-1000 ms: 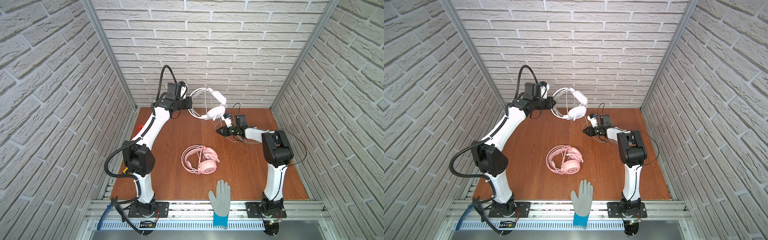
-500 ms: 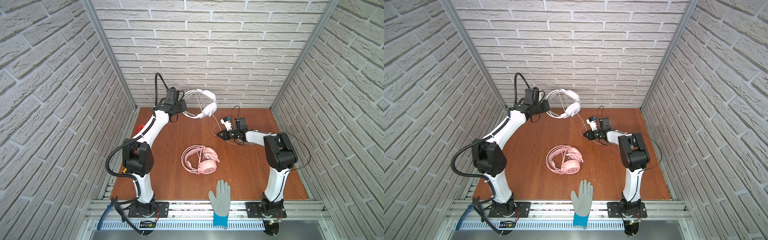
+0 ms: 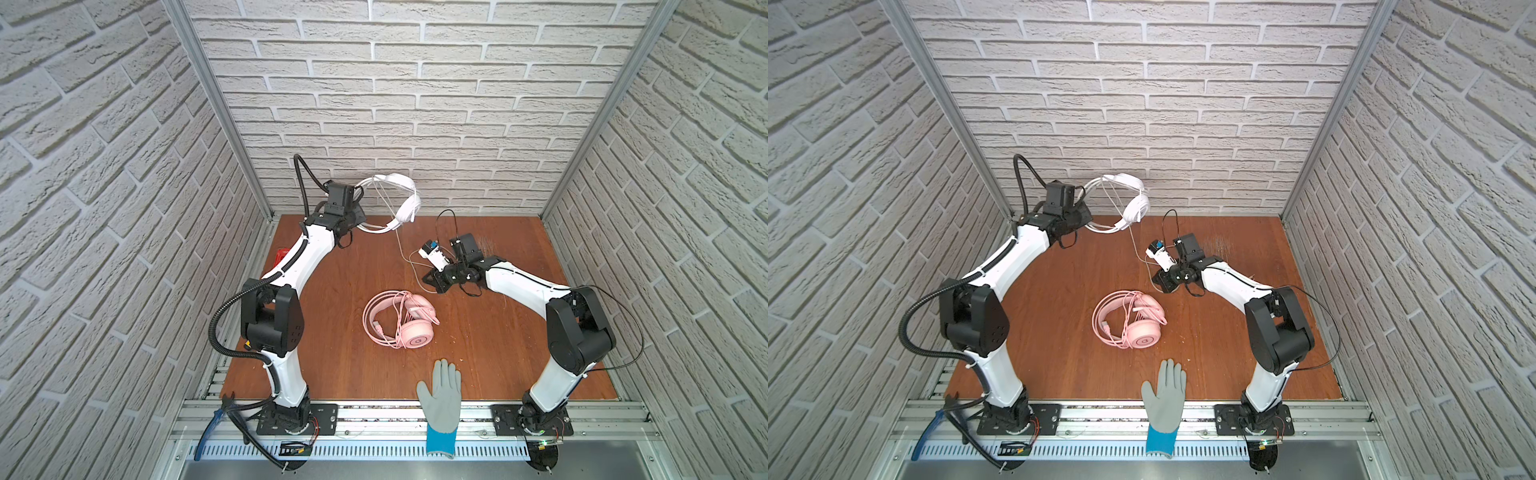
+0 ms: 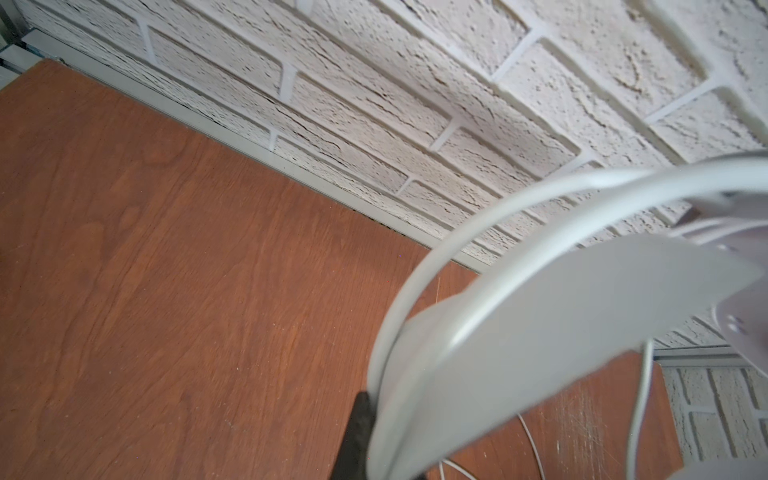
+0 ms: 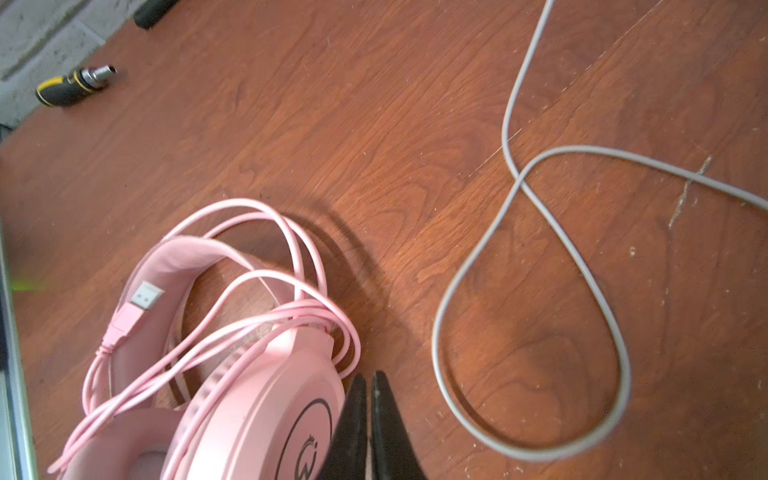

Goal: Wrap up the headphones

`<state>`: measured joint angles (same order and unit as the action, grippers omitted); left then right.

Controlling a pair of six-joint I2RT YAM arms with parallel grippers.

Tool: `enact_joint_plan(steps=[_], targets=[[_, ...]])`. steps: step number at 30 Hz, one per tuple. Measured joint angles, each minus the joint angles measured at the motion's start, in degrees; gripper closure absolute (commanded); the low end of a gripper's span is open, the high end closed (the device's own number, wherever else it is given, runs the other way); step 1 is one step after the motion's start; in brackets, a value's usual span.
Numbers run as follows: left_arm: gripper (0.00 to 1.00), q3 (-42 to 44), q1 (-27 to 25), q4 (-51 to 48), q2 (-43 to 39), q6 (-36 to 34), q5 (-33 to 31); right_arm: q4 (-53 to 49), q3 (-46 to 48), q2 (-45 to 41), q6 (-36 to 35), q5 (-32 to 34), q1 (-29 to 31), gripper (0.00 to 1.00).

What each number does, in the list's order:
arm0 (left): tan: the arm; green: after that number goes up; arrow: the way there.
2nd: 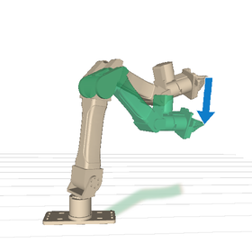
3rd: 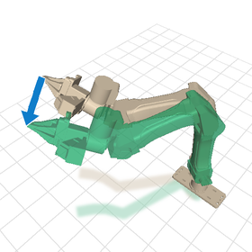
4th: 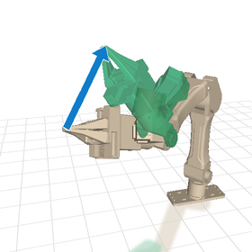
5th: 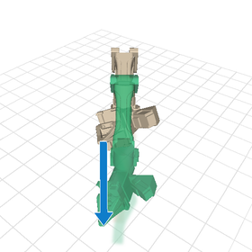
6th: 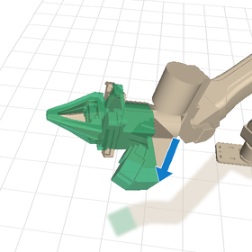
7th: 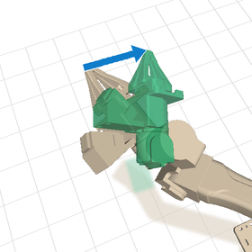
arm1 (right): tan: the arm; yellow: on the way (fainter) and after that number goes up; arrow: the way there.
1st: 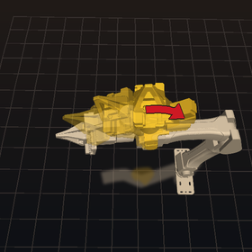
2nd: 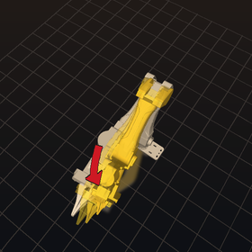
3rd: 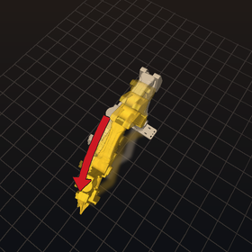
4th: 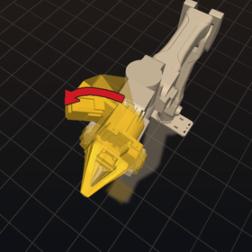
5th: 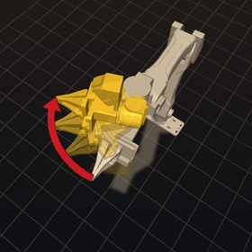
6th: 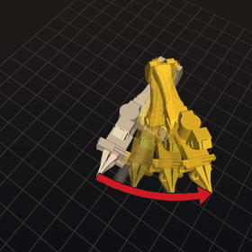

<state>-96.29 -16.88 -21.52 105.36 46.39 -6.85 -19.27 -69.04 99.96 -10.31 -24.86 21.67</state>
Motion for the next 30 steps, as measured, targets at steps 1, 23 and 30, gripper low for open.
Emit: enact_joint_plan(steps=[1, 23, 30], targets=[[1.00, 0.2, 0.0, 0.1, 0.0, 0.2, 0.0, -0.5, -0.2, 0.0, 0.1, 0.7, 0.0, 0.85], [1.00, -6.7, -0.8, -8.6, -0.8, -10.9, 18.2, 22.2, -7.6, 12.2, 15.8, -9.9, -4.2, 0.32], [1.00, -7.7, -1.8, -11.2, -2.7, -13.8, 21.3, 37.5, -7.6, 17.8, 23.0, -11.5, -4.0, 0.28]])
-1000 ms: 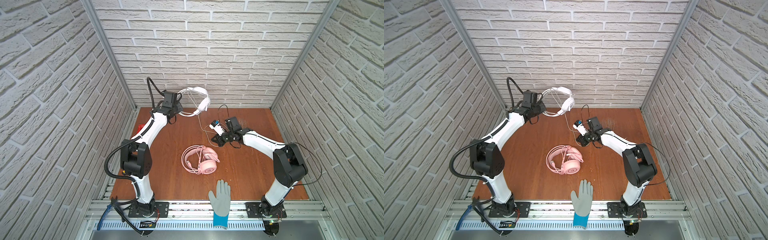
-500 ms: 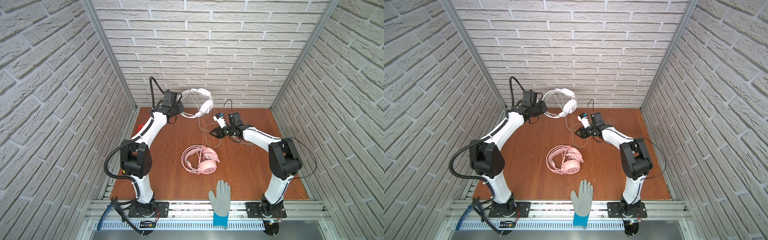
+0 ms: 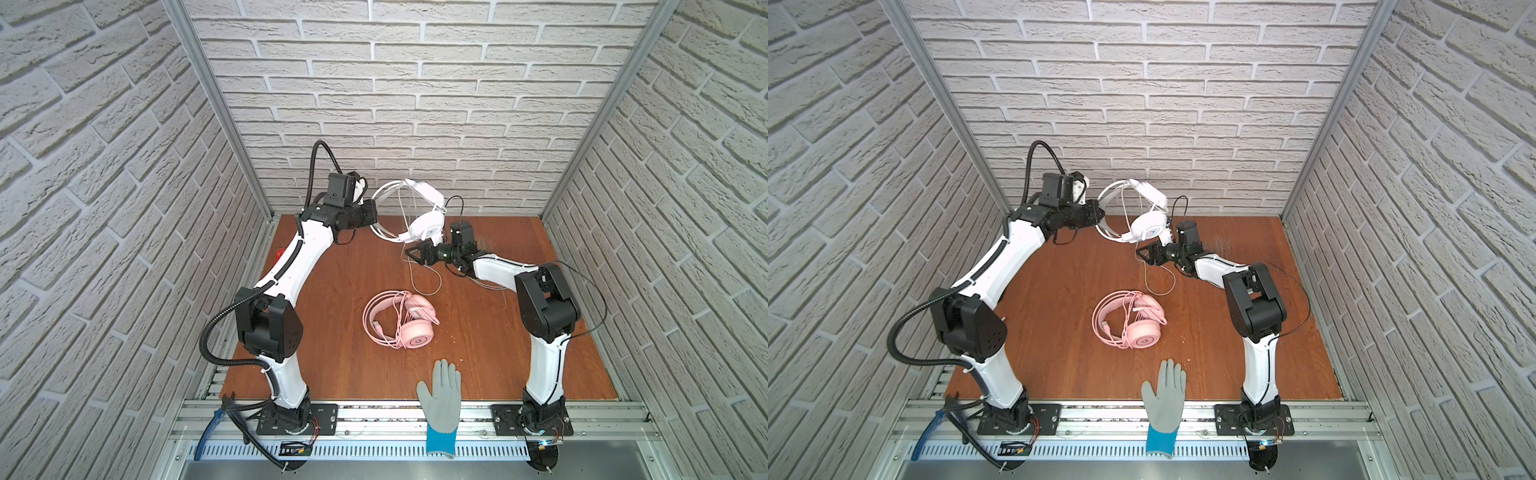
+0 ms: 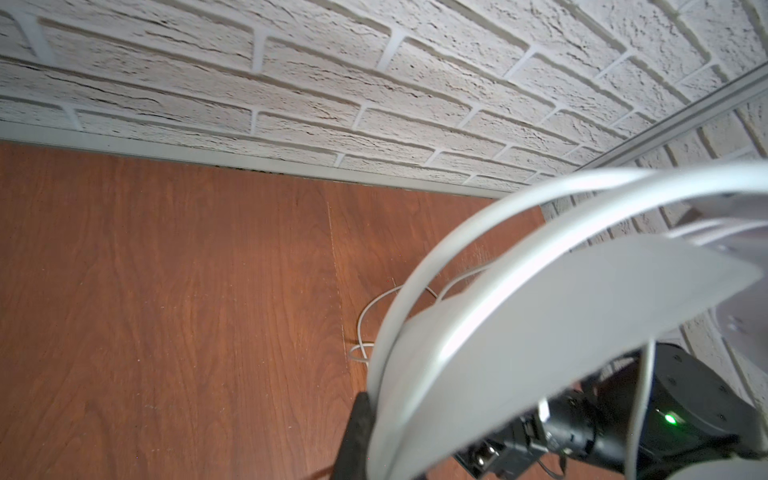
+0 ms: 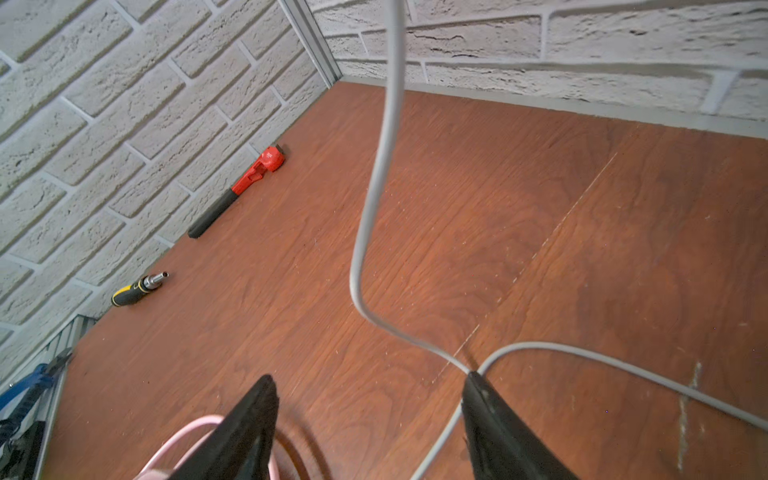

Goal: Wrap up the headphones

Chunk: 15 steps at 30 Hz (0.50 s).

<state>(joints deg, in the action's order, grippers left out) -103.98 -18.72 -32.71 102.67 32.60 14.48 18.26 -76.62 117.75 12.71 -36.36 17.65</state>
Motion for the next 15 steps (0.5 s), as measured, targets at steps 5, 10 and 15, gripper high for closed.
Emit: enact_joint_plan(steps=[5, 10, 15], targets=[[1.00, -0.2, -0.1, -0.4, -0.3, -0.5, 0.7, 5.9, -0.1, 2.6, 3.8, 0.1, 0.9, 0.30], [1.00, -0.3, -0.1, -0.5, -0.3, -0.5, 1.4, 8.7, -2.9, 6.1, 7.2, 0.4, 1.7, 0.35], [1.00, -1.0, -0.1, -0.5, -0.3, 0.1, 1.7, 10.0, -7.2, 11.4, 10.0, -0.2, 2.1, 0.51]])
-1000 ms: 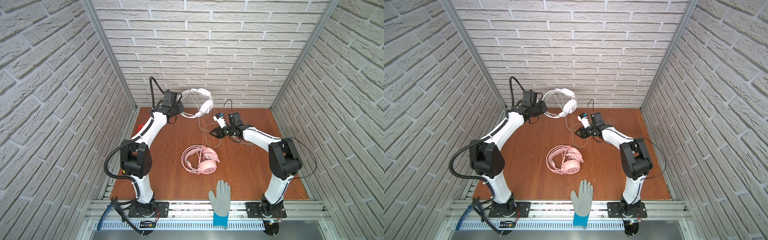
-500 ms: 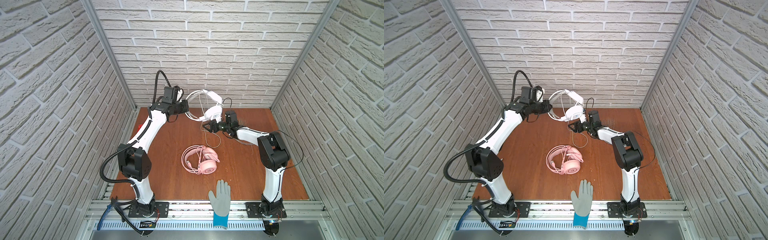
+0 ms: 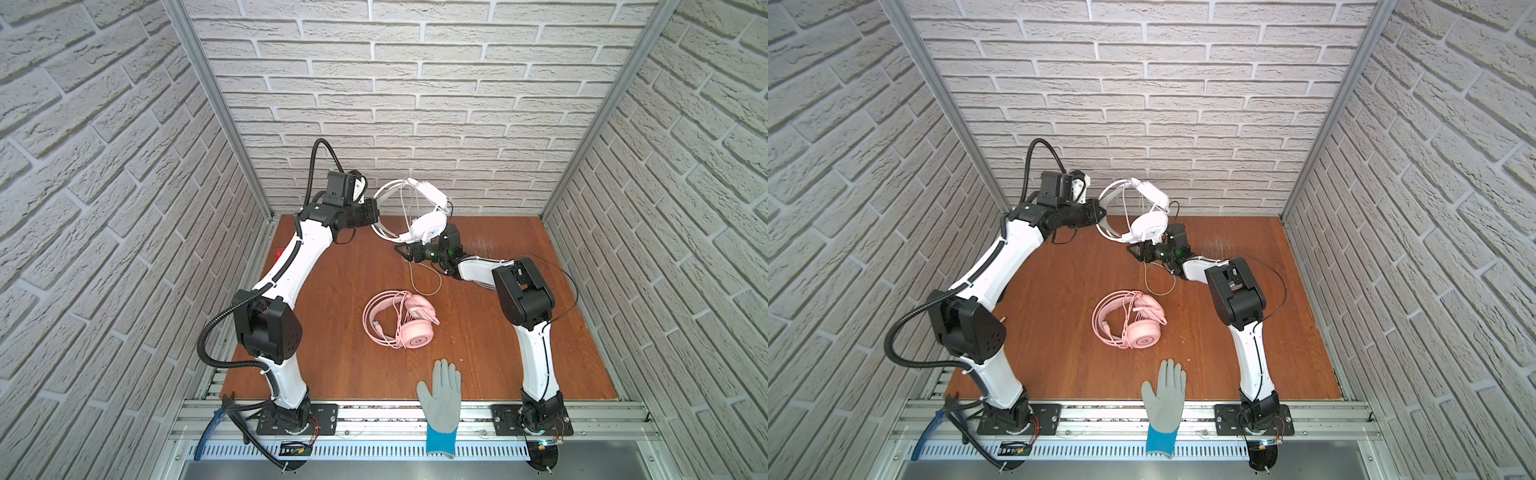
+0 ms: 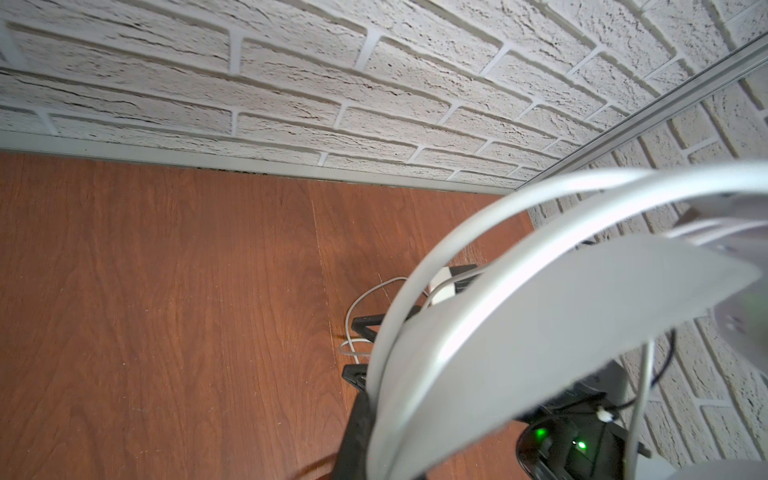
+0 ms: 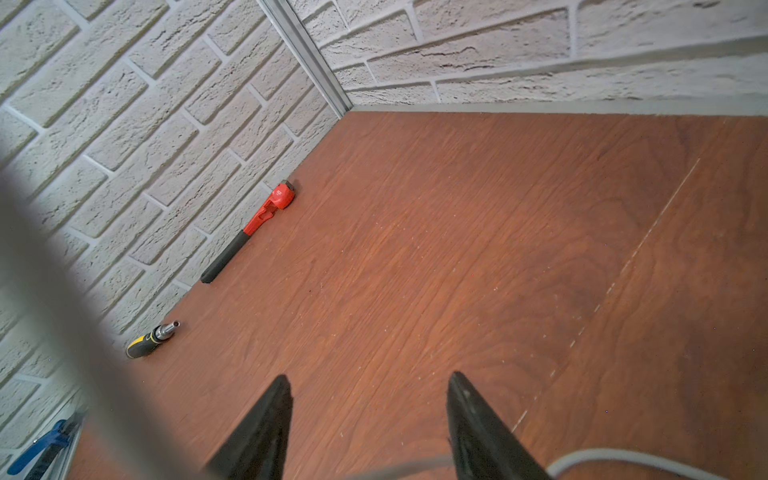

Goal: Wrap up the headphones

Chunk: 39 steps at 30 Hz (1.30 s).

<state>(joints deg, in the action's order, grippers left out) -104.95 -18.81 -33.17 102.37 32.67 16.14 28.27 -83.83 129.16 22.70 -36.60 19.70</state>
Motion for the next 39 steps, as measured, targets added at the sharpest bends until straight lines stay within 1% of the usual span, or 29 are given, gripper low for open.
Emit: enact_joint_plan(steps=[6, 10, 14, 21, 23, 26, 33, 39], targets=[[1.00, 0.0, 0.1, 0.1, 0.0, 0.7, -0.2, 0.4, -0.2, 2.1, 2.6, -1.0, 0.0, 0.81], [1.00, 0.3, 0.4, 0.3, -0.5, 2.0, -2.5, 2.8, 4.2, 0.3, 2.5, -1.4, 0.0, 0.92], [1.00, 2.2, 1.1, 1.0, -1.9, 3.5, -5.6, 2.1, 9.2, -3.8, 1.4, -1.6, 0.0, 0.94], [1.00, 5.3, 1.9, 3.5, -2.4, 6.2, -11.0, -1.6, 16.2, -15.7, -3.5, -0.9, 0.0, 0.94], [1.00, 5.9, 1.9, 3.8, -2.4, 7.0, -12.6, -5.0, 16.9, -18.8, -6.1, -0.4, 0.2, 0.94], [1.00, 6.5, 2.1, 4.1, -2.4, 8.0, -14.8, -12.9, 16.5, -22.3, -11.7, 1.4, 0.8, 0.94], [1.00, 7.1, 2.2, 4.4, -2.4, 9.9, -18.1, -32.1, 15.2, -26.8, -25.7, 8.0, 4.5, 0.94], [1.00, 7.1, 2.1, 2.6, -2.2, 9.9, -19.5, -40.5, 15.3, -31.8, -34.2, 13.8, 6.8, 0.94]])
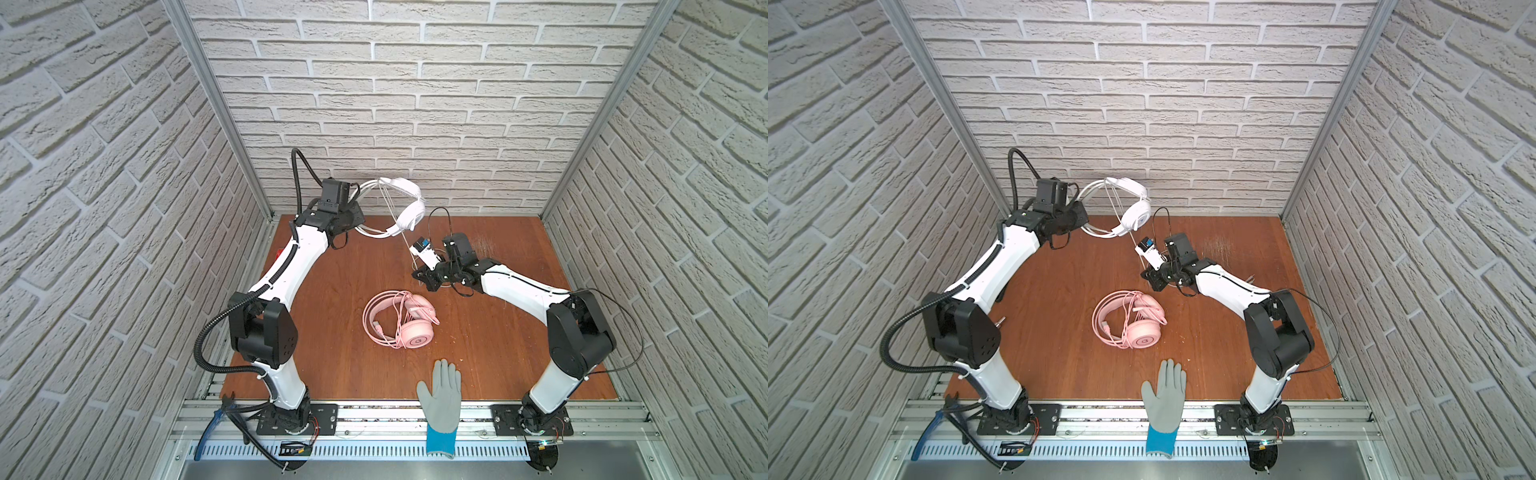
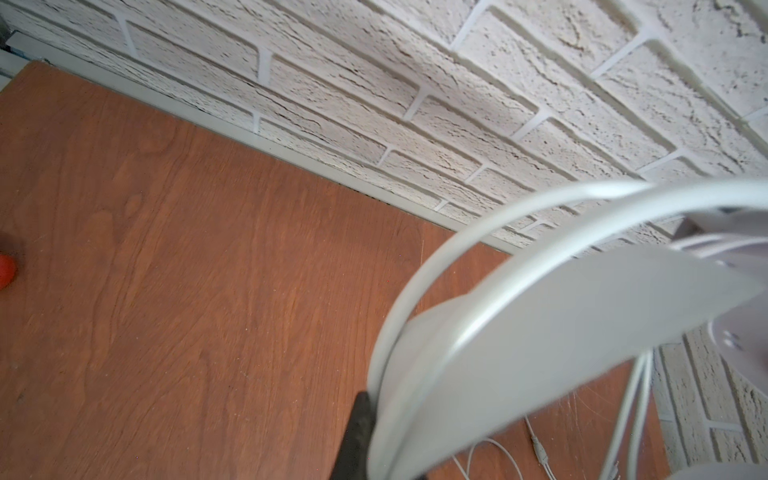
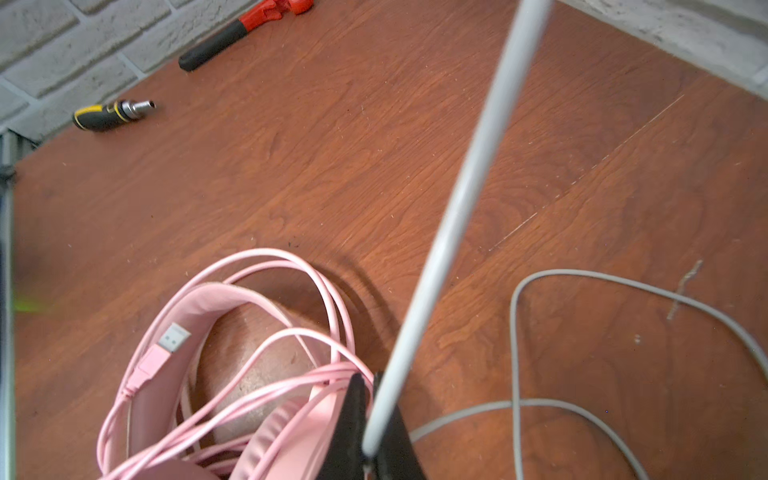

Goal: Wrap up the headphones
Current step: 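Carry the grey cable up around the white headset with the right gripper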

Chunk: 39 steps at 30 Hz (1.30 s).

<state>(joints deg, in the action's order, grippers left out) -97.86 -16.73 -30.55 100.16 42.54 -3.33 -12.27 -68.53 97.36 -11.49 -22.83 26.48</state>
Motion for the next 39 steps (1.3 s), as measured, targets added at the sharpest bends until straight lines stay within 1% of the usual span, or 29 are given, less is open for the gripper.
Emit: enact_joint_plan(steps=[4, 11, 14, 21, 26, 31, 39], targets=[[1.00, 0.0, -0.4, -1.1, 1.3, -0.4, -1.6, -5.7, -1.7, -2.1, -5.4, 3.7, 0.9, 0.94], [1.00, -0.6, -2.1, -3.4, 5.1, -0.9, -4.7, -18.1, -9.0, -2.1, -16.4, 9.0, 3.4, 0.94], [1.00, -2.6, -3.2, -5.6, 7.2, -1.6, -5.7, -22.1, -11.5, -2.1, -21.2, 11.6, 5.0, 0.94], [1.00, -10.8, -6.3, -11.4, 12.4, -5.3, -8.3, -29.8, -15.0, -2.0, -29.9, 16.7, 6.0, 0.95], [1.00, -18.3, -7.6, -16.5, 16.7, -8.5, -9.8, -34.7, -20.5, -0.5, -35.8, 21.0, 6.8, 0.94], [1.00, -26.1, -8.8, -22.2, 21.5, -11.3, -10.8, -37.2, -23.3, -0.1, -39.4, 27.9, 8.1, 0.94], [1.00, -36.1, -10.6, -29.9, 28.1, -16.1, -12.0, -38.6, -23.4, -0.1, -44.5, 38.3, 10.6, 0.95]])
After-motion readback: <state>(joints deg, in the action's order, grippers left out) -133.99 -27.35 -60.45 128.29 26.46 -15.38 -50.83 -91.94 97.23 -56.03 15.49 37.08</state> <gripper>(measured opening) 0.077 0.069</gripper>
